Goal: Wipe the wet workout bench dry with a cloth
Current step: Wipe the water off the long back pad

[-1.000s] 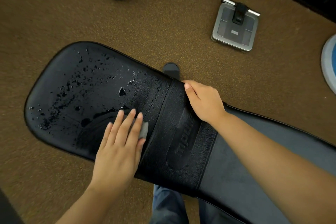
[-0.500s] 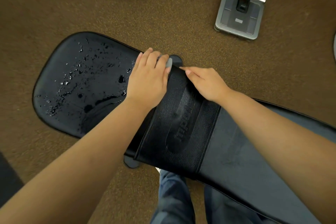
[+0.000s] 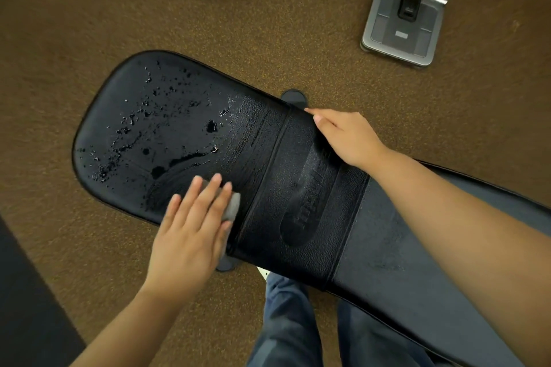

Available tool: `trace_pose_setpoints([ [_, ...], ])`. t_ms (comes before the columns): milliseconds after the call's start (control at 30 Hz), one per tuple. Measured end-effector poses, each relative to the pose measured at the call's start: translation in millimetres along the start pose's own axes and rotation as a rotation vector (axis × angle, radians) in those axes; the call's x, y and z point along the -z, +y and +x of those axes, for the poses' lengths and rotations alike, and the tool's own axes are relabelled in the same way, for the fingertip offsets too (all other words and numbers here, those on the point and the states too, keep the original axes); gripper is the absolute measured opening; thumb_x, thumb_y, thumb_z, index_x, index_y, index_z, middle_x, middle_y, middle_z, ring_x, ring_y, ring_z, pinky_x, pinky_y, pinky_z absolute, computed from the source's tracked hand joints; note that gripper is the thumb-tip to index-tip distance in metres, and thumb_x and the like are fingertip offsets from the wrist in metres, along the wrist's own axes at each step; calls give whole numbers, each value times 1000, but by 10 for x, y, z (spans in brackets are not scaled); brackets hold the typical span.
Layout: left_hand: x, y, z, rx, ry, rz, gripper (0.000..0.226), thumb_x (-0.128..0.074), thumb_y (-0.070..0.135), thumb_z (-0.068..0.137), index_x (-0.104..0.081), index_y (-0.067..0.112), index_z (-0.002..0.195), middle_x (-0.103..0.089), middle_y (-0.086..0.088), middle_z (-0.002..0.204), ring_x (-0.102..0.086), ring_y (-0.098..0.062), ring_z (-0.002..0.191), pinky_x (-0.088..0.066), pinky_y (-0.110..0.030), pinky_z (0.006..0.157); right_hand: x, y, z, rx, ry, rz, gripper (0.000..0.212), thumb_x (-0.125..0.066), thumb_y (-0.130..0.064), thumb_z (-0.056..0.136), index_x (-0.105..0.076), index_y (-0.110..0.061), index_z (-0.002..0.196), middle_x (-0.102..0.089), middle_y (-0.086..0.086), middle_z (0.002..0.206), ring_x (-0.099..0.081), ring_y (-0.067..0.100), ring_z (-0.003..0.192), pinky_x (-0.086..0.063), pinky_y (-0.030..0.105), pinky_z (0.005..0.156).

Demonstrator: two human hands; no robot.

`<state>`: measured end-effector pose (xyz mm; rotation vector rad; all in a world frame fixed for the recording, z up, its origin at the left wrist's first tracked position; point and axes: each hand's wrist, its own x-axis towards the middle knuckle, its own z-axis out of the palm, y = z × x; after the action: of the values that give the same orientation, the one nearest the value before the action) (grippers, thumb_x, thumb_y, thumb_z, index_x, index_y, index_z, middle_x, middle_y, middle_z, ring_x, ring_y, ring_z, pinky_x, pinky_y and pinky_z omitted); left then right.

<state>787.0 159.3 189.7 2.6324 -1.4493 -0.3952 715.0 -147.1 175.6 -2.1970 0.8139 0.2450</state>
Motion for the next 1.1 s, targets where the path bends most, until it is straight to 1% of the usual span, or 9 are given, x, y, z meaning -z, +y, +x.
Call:
trace_pose_setpoints([
  [67,25,-57,-16,81,16,1,52,-24,37,101,-33,16,147,-30,-3,155,-13,-20,147,-3,-36,118,1,-18,-13,-3,0,9,37,-33,-34,104,-51,-32,135,-69,5,82,-61,20,79,-41,28,76],
  [167,56,-64,124,240,86,-32,52,-25,37,101,-31,17,148,-26,-4,157,-10,-24,147,-6,-42,117,-10,-39,-32,-5,0,10,37,-33,-34,103,-50,-33,136,-64,3,70,-59,17,69,-34,25,68],
  [333,149,-75,832,401,223,-93,52,-25,35,104,-27,12,150,-21,-11,158,-9,-34,147,-5,-46,117,-9,-80,-44,-13,12,-7,37,-31,-32,104,-49,-32,136,-67,8,78,-61,23,81,-32,26,68],
  [467,196,-36,1536,294,225,-63,51,-24,32,103,-25,12,151,-20,-11,158,-7,-34,147,-4,-46,118,-31,-94,-32,-17,14,-23,37,-31,-31,104,-50,-31,136,-58,-5,70,-58,21,85,-29,25,69],
  [600,197,35,1821,213,212,-25,49,-23,30,103,-30,13,149,-24,-9,157,-7,-32,148,-4,-44,118,-32,-97,-37,-4,32,-41,38,-31,-32,104,-50,-29,136,-67,8,112,-56,29,111,-38,30,86],
  [800,90,250,1629,32,197,-65,46,-29,27,103,-38,14,146,-31,-9,154,-16,-32,146,-10,-41,117,-43,-88,-53,18,36,-68,39,-30,-31,104,-49,-28,137,-65,9,120,-57,29,113,-39,30,88],
  [933,-33,462,1349,-17,169,-96,46,-31,26,101,-41,14,144,-37,-9,151,-24,-32,143,-16,-40,116,-31,-96,-61,31,30,-83,39,-32,-31,104,-48,-26,139,-56,4,136,-50,26,125,-36,31,98],
  [1033,-56,474,1113,16,149,-96,46,-29,26,101,-41,15,144,-40,-7,148,-24,-30,142,-19,-40,115,-14,-110,-75,41,22,-81,40,-31,-30,104,-47,-25,140,-58,4,134,-50,25,126,-35,29,97],
  [1100,-56,441,896,35,116,-89,46,-28,27,102,-40,16,145,-38,-5,149,-22,-28,143,-18,-38,116,-2,-118,-93,38,19,-66,40,-31,-30,104,-46,-25,141,-68,2,113,-56,26,116,-38,29,90],
])
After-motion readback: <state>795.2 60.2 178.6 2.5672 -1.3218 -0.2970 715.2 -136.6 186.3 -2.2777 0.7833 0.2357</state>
